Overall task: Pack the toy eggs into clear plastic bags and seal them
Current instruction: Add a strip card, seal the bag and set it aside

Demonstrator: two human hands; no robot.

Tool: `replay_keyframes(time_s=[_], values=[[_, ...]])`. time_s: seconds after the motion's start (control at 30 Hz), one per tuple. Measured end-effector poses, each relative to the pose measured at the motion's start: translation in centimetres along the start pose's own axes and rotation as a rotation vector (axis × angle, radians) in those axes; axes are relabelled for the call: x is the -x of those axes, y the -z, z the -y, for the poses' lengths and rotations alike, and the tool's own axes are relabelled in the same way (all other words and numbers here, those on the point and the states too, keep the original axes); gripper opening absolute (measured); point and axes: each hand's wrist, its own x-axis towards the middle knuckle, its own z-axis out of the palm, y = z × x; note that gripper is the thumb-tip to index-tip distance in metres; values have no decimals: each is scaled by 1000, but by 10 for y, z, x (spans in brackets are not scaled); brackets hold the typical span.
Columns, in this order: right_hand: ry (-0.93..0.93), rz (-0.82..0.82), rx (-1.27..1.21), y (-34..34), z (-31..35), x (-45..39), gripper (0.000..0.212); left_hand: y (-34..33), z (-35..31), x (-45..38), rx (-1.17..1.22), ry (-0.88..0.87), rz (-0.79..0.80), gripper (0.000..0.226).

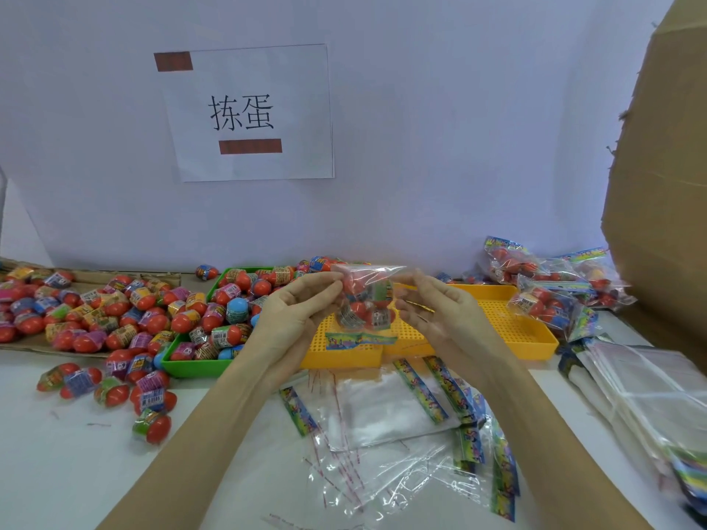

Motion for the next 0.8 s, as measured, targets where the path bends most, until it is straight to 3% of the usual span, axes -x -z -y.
replay_keyframes(time_s=[0.13, 0.2, 0.27, 0.37, 0.47, 0.53, 0.63, 0.67, 0.73, 0.8], values=[[56, -166, 309, 7, 2, 1, 46, -3, -4, 5, -209, -177, -36, 14], [-104, -65, 213, 7, 5, 1, 67, -4, -4, 6, -391, -307, 3, 10], [-245, 22, 93, 5, 8, 1, 80, -3, -3, 6, -565, -471, 146, 9], [-215, -6, 139, 3, 7, 1, 57, -1, -1, 5, -970, -748, 318, 12], [-110, -55, 167, 7, 1, 1, 29, 2, 7, 4, -1291, -899, 290, 21], [-32, -77, 193, 9, -1, 1, 24, 0, 14, 7, -1251, -802, 172, 25], [54, -72, 301, 8, -3, 0, 25, -12, 14, 8, -948, -518, -67, 17], [66, -52, 336, 7, -3, 1, 25, -16, 11, 8, -821, -375, -124, 23], [84, 9, 413, 4, -4, 1, 26, -19, 8, 6, -601, -107, -174, 58], [101, 69, 487, -1, -4, 2, 28, -16, 6, 5, -477, 52, -173, 69]])
